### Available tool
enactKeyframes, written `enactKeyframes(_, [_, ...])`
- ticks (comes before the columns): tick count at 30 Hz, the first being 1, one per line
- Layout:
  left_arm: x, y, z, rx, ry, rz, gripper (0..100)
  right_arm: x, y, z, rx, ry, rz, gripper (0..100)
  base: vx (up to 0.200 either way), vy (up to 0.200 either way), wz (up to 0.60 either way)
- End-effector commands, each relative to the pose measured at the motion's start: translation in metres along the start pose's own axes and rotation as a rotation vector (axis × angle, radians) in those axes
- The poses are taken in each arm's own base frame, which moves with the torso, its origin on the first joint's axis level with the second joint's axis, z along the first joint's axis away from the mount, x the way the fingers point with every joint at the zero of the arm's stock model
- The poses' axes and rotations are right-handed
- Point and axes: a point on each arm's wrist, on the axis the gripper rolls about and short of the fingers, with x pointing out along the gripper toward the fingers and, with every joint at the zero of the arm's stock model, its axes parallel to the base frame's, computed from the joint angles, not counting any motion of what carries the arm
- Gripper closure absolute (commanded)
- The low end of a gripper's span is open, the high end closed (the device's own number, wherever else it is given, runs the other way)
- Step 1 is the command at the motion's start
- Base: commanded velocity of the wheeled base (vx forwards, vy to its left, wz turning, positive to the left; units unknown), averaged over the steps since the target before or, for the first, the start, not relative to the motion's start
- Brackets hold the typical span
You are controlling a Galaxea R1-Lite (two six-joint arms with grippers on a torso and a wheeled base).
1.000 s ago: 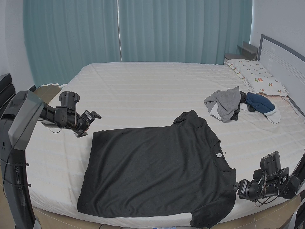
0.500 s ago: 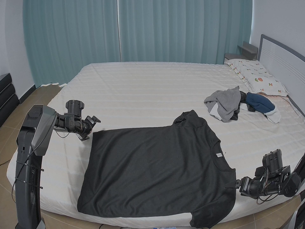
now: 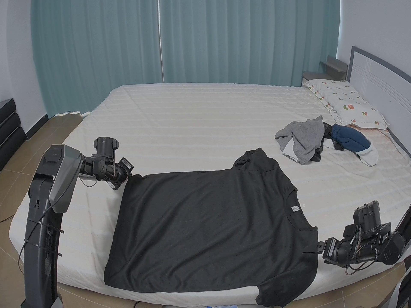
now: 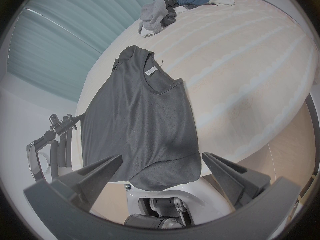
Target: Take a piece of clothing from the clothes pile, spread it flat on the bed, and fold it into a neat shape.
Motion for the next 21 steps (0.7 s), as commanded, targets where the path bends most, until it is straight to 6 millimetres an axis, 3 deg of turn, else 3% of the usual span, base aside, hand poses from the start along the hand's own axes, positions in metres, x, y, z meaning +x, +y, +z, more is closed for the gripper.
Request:
enactKeyframes(1, [0.008,0.001,0.005,-0.004,-0.049,0.005,100,0.001,-0.002,0.002,0.009,-0.005,-0.004,0,0.0,0.0,0.0])
enactKeyframes(11, [0.014,-0.001,0.012,0.0,-0.176,-0.041,100,0.016,-0.005,0.004,0.022,0.019,-0.043,0,0.0,0.0,0.0])
enactKeyframes(21, [0.016,0.002,0.018,-0.007,-0.228,-0.048,100,0.019,-0.006,0.011,0.039,-0.031,-0.019,0,0.0,0.0,0.0])
